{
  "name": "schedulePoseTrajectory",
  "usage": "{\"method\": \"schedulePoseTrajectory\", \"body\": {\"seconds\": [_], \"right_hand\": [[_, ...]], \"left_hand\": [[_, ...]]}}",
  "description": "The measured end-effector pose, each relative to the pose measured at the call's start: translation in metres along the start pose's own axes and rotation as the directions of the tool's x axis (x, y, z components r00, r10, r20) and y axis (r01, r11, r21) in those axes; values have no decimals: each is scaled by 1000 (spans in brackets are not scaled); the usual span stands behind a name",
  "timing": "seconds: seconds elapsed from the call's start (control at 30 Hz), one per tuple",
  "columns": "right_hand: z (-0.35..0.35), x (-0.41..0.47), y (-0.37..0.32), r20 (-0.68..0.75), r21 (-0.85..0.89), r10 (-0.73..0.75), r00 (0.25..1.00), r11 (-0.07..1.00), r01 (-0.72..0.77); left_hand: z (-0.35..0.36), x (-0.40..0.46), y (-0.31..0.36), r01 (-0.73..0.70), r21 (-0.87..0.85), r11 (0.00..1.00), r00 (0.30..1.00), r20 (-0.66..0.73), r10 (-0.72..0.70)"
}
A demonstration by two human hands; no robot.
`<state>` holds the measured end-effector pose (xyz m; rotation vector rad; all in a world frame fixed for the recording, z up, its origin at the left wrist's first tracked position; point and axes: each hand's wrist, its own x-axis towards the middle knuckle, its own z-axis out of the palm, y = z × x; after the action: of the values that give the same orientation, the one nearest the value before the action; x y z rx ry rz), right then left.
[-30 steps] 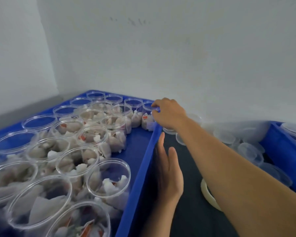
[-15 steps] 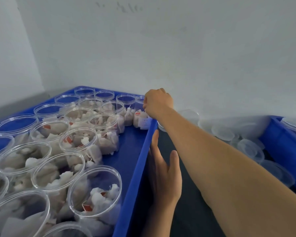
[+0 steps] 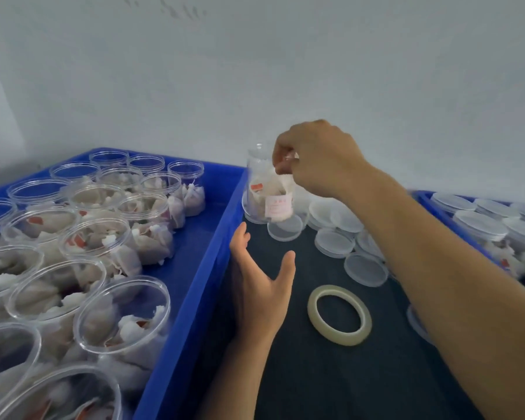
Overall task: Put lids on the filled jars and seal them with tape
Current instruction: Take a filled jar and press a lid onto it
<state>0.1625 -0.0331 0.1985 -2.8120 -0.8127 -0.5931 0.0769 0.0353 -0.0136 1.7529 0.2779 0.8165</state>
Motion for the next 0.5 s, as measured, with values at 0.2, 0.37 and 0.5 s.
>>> {"method": "schedulePoseTrajectory", "body": {"seconds": [0.2,0.37,0.5], "right_hand": [[57,-90,20,137,38,-11,991,999,6],[98,-125,28,-22,317,-29,999,948,34],[106,-140,37,-114,547,2,993,835,61]], "left_hand": [[2,-3,-1,-116,25,993,990,82,114],[6,0,-5,-70,-23,997,992,104,72],[5,0,-11,-94,-43,995,992,81,97]]}}
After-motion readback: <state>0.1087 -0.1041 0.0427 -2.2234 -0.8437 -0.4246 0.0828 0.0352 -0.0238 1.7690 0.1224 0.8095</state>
